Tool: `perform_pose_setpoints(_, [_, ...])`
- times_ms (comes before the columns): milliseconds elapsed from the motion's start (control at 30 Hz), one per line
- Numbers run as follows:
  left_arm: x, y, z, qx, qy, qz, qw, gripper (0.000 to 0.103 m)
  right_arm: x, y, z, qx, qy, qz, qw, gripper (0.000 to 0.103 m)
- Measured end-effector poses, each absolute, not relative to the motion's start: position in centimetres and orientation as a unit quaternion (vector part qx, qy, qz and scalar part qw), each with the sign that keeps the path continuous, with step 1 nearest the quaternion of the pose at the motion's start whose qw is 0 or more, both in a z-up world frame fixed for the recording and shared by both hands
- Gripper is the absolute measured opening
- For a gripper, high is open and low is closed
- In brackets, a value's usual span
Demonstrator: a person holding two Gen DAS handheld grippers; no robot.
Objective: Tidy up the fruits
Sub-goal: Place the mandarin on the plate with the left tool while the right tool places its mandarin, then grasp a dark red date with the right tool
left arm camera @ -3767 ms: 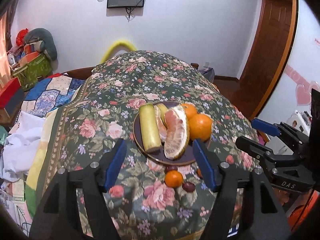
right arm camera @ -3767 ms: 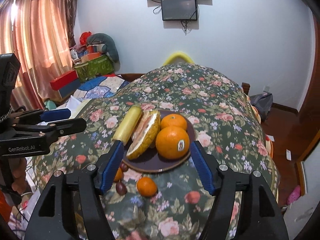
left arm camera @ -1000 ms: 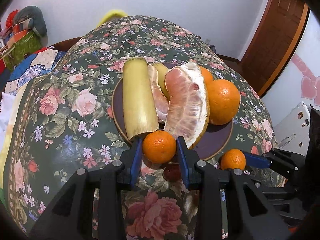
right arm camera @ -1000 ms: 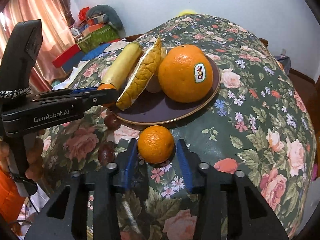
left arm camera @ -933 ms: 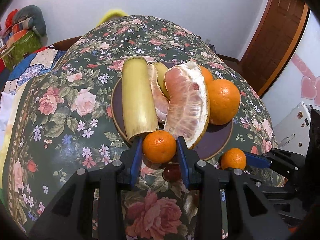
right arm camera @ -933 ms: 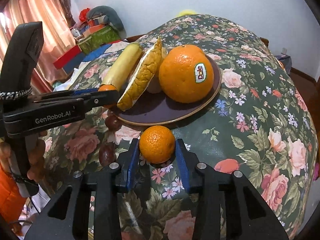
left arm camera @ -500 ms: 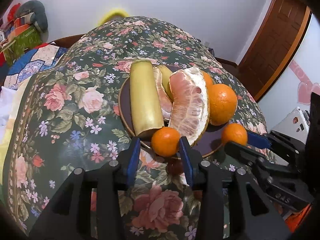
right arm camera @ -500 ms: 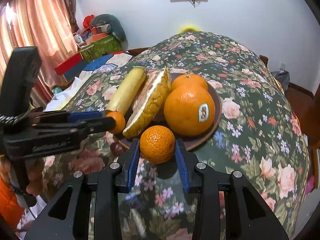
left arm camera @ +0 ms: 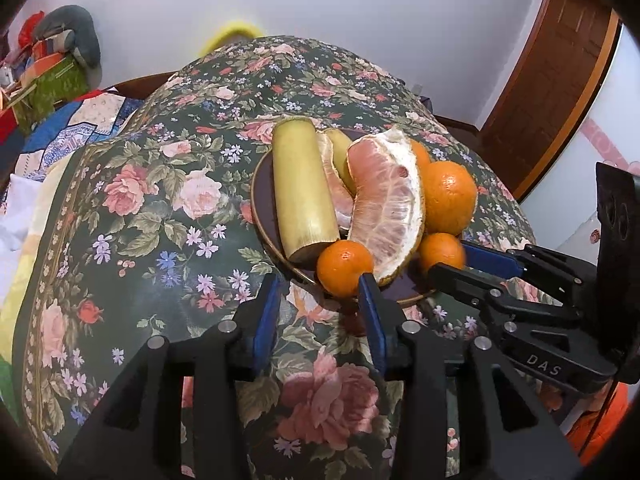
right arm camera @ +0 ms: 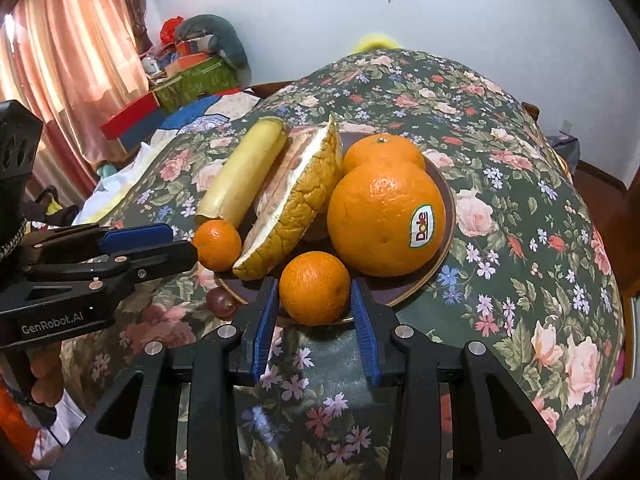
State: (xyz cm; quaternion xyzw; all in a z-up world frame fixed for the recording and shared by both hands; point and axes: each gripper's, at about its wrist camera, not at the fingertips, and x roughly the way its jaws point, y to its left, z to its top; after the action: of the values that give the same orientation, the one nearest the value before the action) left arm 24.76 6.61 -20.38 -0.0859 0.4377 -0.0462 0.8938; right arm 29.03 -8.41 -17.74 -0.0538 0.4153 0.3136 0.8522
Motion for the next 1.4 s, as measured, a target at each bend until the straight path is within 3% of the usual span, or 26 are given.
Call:
perform_pose_setpoints(567, [20.1, 6.8, -16.5, -0.077, 0.411, -0.038, 0.907, 0.043, 24.2, -8.0, -15.1, -0.070, 0.391, 0.332, 0.855, 0.042])
perform_pose_setpoints(1033, [17.9, 7.5, -19.4, -0.085, 0.450, -0.032, 0.888, 0.043, 23.6, -6.0, -18.9, -0.078, 0.442, 0.351, 0.821, 0.041])
perform_pose_setpoints(1200, [18.2, 7.6, -20.5, -0.089, 0.460, -0.035, 0.882, 0.043, 23.8, -5.8, -19.6, -0.082, 0.448, 0.350, 0.819, 0.019])
perform_pose_setpoints(1400, [19.4, 6.6, -21.0, -0.084, 0.463, -0.047, 0.881, 0.043, 23.6, -6.4, -19.2, -0.070, 0.442, 0.362, 0.818, 0.014])
